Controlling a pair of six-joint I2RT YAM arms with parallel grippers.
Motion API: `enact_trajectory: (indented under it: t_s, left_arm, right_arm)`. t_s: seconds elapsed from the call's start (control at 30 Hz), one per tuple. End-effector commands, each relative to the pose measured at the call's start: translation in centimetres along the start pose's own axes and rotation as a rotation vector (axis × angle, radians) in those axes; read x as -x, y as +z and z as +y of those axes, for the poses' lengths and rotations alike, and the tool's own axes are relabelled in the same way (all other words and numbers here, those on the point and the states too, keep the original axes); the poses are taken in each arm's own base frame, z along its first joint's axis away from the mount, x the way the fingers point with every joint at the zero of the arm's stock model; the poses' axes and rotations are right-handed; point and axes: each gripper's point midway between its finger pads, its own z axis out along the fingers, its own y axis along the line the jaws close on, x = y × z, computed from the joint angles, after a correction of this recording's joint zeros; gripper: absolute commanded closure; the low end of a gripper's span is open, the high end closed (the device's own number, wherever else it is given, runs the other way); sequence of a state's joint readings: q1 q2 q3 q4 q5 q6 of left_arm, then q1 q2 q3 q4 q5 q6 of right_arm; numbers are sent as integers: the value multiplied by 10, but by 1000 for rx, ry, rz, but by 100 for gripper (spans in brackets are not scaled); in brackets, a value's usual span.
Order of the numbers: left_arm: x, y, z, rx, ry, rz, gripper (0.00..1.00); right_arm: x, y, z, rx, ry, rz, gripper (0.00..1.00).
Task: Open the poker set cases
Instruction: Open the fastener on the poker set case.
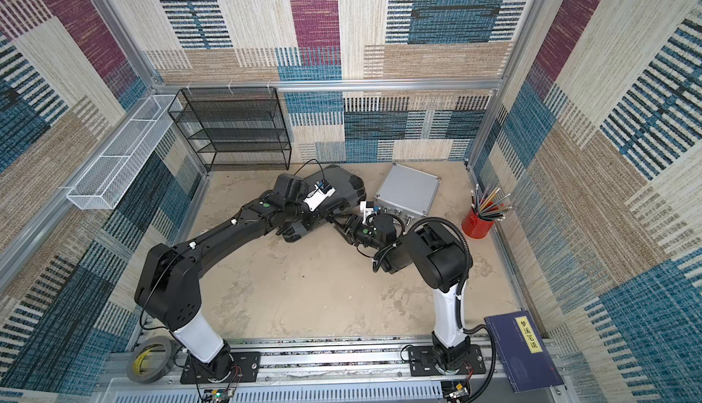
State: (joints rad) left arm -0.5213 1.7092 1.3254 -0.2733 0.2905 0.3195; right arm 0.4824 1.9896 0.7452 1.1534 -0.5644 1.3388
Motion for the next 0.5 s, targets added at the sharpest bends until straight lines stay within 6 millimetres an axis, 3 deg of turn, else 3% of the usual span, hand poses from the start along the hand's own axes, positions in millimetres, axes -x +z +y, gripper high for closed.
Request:
enact_trajectory:
  t_s: [0.0,0.47]
  left_arm:
    - [50,-15,-2,-21,-1,-198,100]
    - [49,-13,-6,-40,-17,-200,100]
  right_arm:
    - [3,0,2,-4,-23,-23,42]
    - [10,7,10,1,-34,-56,40]
